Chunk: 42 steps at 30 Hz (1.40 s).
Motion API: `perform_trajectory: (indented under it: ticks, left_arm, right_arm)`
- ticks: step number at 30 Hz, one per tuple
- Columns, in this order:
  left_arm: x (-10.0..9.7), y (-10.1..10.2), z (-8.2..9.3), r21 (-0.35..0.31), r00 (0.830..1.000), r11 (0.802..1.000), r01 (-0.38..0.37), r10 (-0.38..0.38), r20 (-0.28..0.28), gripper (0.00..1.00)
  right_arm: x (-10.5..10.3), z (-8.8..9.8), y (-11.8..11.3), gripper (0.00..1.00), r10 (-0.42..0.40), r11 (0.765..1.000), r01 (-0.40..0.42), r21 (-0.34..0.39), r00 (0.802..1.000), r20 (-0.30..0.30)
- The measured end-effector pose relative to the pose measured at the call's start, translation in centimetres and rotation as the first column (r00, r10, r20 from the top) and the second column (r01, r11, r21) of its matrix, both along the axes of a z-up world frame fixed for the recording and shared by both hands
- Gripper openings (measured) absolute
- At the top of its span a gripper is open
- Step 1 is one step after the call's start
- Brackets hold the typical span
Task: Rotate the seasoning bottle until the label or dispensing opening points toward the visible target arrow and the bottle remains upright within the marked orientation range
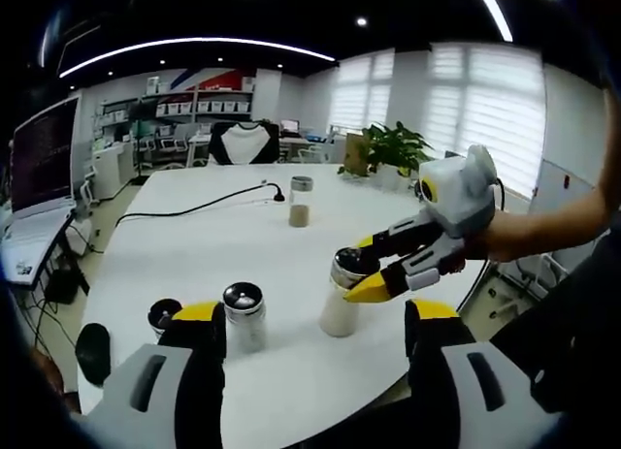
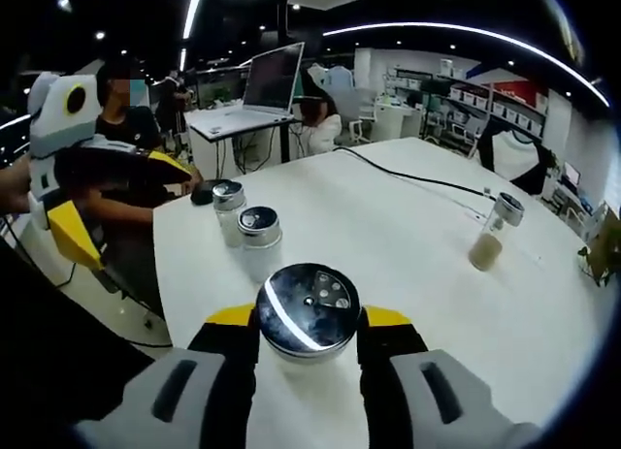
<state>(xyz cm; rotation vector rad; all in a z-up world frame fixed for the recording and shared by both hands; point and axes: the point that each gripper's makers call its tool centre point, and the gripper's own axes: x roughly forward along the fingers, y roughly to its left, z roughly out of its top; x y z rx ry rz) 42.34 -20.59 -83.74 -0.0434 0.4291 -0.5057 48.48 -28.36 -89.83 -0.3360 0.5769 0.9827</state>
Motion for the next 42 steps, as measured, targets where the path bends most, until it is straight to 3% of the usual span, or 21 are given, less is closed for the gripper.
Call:
perform_trajectory:
  ticks: [11, 23, 42]
  left_arm:
    - [0.1, 0.2, -0.1, 0.008, 1.000, 1.000, 0.005, -0.005, -0.008, 0.79]
    - [0.5, -0.4, -0.2, 0.006, 1.000, 1.000, 0.029, -0.029, -0.012, 0.79]
    - [0.8, -1.3, -0.1, 0.002, 0.998, 0.998, 0.062, -0.062, -0.015, 0.79]
  right_arm:
    - [0.0, -0.3, -0.2, 0.38, -0.014, 1.000, 0.014, -0.009, 1.000, -0.013]
    - [0.0, -0.9, -2.1, 0.39, -0.061, 0.998, 0.060, -0.015, 0.997, -0.049]
    - [2.9, -1.2, -5.7, 0.40, -0.173, 0.985, 0.171, -0.037, 0.983, -0.054]
